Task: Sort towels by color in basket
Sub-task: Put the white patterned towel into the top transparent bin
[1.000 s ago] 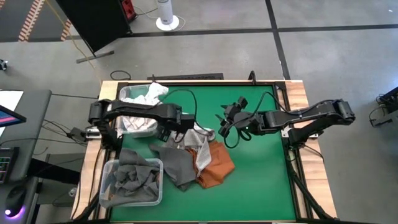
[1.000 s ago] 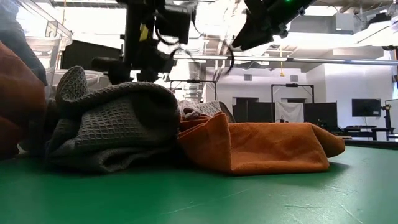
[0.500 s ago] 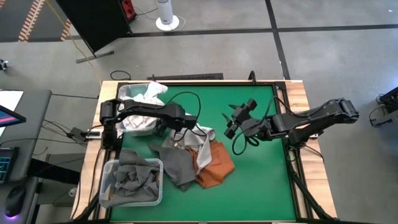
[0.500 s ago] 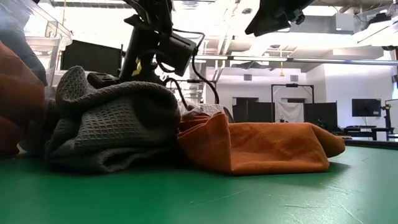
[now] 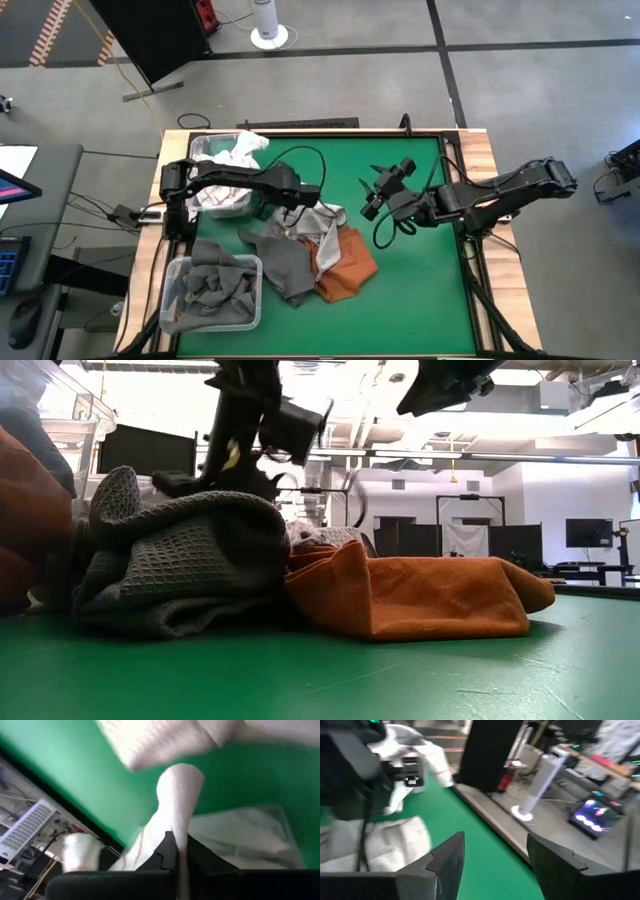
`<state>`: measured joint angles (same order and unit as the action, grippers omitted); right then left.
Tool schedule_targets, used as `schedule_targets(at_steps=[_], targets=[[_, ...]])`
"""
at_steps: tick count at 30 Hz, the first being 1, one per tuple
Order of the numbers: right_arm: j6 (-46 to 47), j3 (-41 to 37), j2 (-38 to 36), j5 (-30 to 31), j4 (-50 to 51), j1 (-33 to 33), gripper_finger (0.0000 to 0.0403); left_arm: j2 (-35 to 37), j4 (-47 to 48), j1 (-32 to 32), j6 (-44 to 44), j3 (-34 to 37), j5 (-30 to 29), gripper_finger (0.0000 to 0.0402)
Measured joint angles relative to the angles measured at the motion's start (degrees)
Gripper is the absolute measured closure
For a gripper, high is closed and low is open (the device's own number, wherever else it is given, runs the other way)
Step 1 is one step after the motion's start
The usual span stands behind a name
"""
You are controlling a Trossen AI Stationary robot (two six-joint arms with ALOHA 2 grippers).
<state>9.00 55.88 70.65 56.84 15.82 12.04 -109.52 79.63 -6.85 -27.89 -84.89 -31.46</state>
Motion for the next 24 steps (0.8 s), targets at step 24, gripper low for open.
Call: schedule_targets(at_steps=[24], targets=[[0.1,0.0,0.0,10.7,-1.3,3.9,0.0159,28.9,10.7,-8.8,31.7,-12.8,3.5,0.0401]])
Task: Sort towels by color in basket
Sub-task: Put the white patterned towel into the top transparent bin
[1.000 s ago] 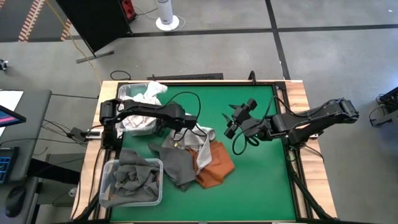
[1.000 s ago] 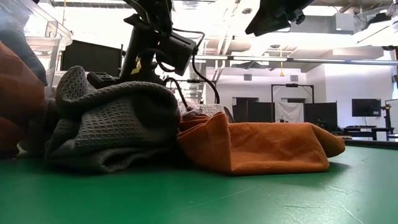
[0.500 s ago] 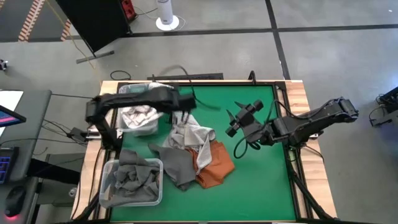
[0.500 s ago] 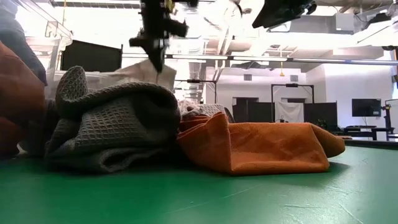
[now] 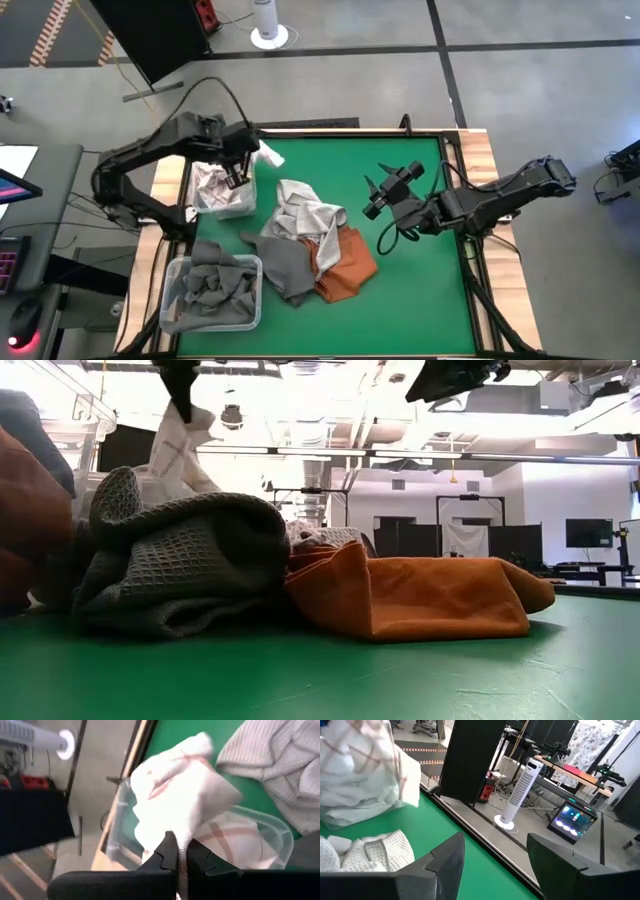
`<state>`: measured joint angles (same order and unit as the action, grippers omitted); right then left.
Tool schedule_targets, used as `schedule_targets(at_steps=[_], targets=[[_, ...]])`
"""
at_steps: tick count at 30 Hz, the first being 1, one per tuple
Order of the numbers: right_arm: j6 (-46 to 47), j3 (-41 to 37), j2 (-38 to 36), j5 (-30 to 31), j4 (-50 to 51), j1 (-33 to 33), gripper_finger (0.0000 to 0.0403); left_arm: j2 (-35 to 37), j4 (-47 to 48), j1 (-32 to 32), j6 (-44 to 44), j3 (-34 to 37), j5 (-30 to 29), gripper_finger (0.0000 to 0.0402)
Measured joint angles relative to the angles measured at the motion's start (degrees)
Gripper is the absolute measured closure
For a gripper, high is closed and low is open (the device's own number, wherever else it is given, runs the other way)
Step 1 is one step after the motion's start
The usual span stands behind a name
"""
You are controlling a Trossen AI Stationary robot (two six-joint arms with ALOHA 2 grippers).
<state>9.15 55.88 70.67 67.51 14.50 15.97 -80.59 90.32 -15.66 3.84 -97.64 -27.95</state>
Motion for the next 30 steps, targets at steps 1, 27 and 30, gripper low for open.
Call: schedule_targets(at_steps=[1,27,30], targets=[[0.0,0.0,0.0,0.0,-0.3,0.1,0.0159,0.7,-0.4,-0.4,0.7,1.8,0.2,0.0401],[-0.6,0.0,0.0,-0.1,-0.9,2.0,0.0159,1.6,-24.3,-16.5,-10.3,43.3,6.0,0.0361],[-0.6,0.0,0.0,-0.1,-0.9,2.0,0.0159,1.7,-24.1,-16.2,-10.1,43.3,11.7,0.0316]])
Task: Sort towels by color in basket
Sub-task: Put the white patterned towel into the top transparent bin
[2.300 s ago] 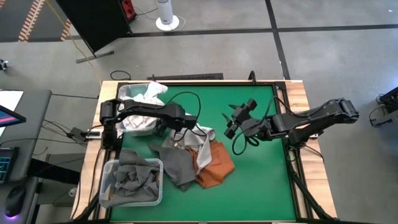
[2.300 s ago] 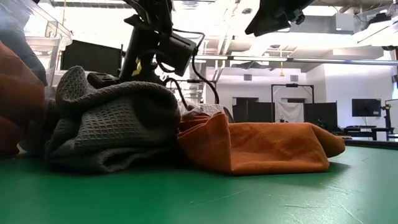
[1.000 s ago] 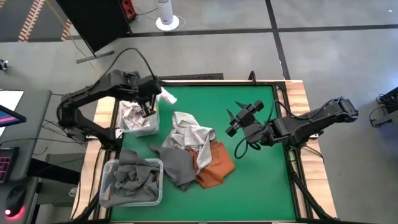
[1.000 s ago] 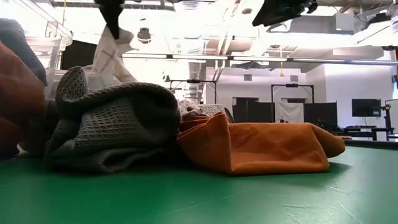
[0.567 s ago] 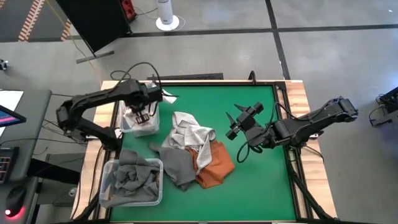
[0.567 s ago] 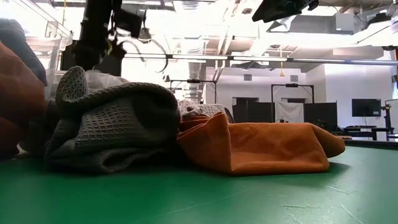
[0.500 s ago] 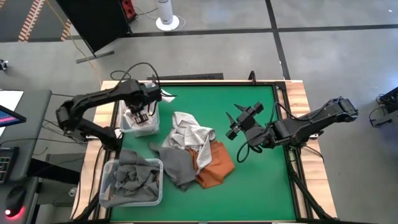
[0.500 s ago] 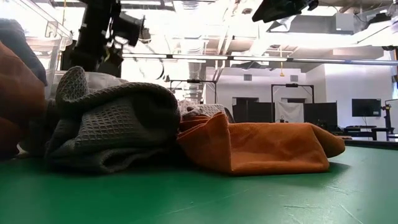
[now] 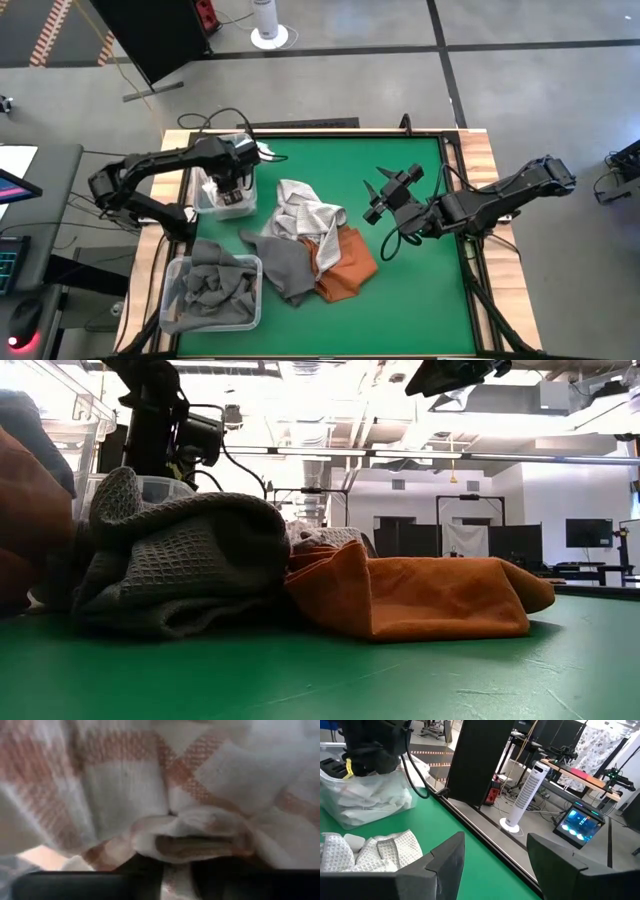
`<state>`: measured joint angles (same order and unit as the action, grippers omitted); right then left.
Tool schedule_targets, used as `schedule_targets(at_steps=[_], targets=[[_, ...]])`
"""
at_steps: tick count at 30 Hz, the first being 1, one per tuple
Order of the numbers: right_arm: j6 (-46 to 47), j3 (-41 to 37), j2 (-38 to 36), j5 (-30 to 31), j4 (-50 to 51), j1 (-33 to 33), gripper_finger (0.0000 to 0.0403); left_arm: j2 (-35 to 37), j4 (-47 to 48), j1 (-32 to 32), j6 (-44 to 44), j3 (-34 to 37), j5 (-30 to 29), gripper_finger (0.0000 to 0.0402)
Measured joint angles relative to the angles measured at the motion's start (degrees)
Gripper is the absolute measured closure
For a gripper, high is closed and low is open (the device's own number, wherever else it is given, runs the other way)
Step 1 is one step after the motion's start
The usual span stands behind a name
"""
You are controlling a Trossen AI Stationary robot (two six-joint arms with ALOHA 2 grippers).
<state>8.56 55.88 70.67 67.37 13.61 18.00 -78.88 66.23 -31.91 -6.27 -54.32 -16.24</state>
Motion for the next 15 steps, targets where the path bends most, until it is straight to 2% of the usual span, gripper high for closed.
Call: schedule_targets(at_steps=[3,7,11,15], targets=[[0.0,0.0,0.0,0.0,0.0,0.0,0.0159,-0.1,3.4,1.1,-0.5,-2.9,2.0,0.0268],[0.0,0.0,0.0,0.0,0.0,0.0,0.0159,-0.1,10.0,3.2,0.9,-11.1,2.6,0.0222],[0.0,0.0,0.0,0.0,-0.1,0.0,0.0159,-0.1,15.2,5.4,1.3,-20.8,1.1,0.0202],[-0.1,0.0,0.0,0.0,-0.1,0.0,0.0159,-0.1,16.2,6.8,-0.8,-28.1,-0.1,0.0199]])
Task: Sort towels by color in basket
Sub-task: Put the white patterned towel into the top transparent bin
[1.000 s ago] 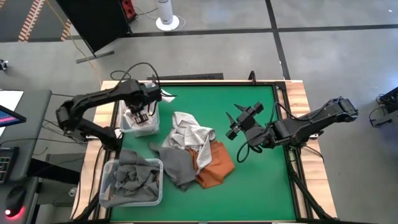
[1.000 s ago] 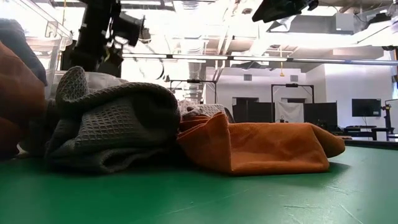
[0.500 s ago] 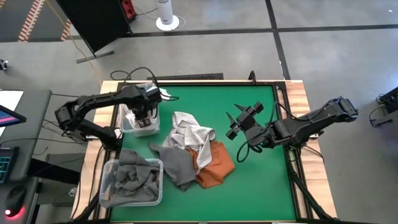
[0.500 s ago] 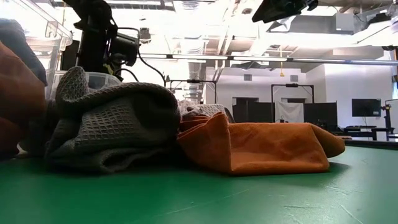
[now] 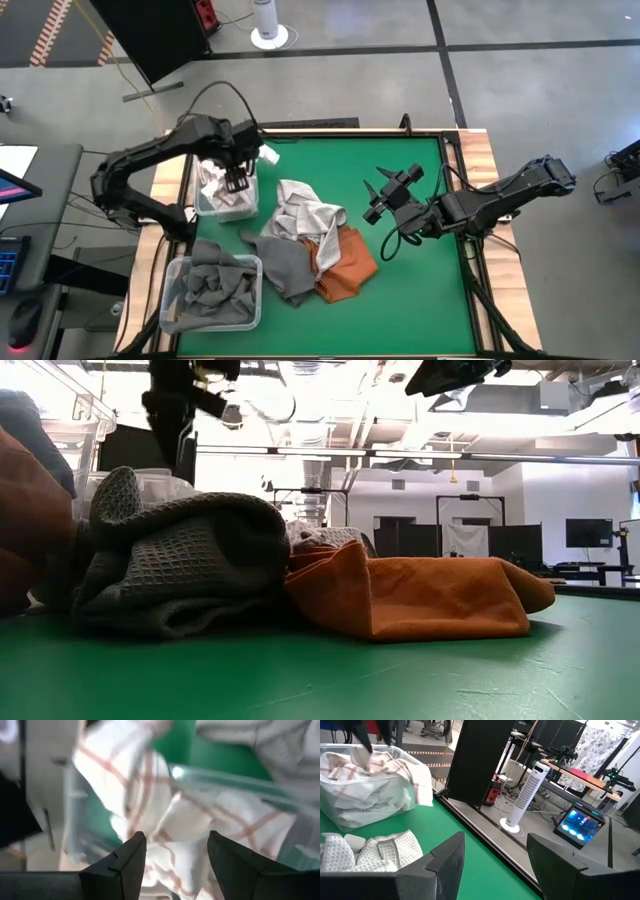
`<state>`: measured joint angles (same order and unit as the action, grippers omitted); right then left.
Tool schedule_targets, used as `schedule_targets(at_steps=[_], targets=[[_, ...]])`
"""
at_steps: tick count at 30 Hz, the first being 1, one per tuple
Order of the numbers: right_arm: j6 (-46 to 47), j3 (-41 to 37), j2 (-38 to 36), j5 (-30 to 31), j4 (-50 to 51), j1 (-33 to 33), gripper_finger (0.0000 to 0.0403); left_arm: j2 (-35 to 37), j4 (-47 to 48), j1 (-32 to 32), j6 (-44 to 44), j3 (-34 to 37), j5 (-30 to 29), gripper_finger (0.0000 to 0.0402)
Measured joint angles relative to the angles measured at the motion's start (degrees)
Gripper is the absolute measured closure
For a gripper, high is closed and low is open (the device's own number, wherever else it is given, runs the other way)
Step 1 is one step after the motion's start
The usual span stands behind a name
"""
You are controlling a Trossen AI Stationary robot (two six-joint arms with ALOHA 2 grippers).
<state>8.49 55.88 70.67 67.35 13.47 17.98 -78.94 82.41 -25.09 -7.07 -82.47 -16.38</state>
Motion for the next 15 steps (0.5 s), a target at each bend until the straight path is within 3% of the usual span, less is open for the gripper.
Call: schedule_targets(at_steps=[5,8,15], targets=[[-0.1,0.0,0.0,0.0,0.0,-0.1,0.0159,0.0,-6.6,0.0,-4.2,-4.0,-2.8,0.0199],[-0.1,0.0,0.0,0.0,-0.1,-0.5,0.0159,-0.8,-12.0,-1.8,-8.4,-2.9,-0.8,0.0199],[-0.1,0.0,0.0,0.0,-0.2,-0.5,0.0159,-10.1,-16.4,-4.6,-14.5,-2.6,1.0,0.0214]])
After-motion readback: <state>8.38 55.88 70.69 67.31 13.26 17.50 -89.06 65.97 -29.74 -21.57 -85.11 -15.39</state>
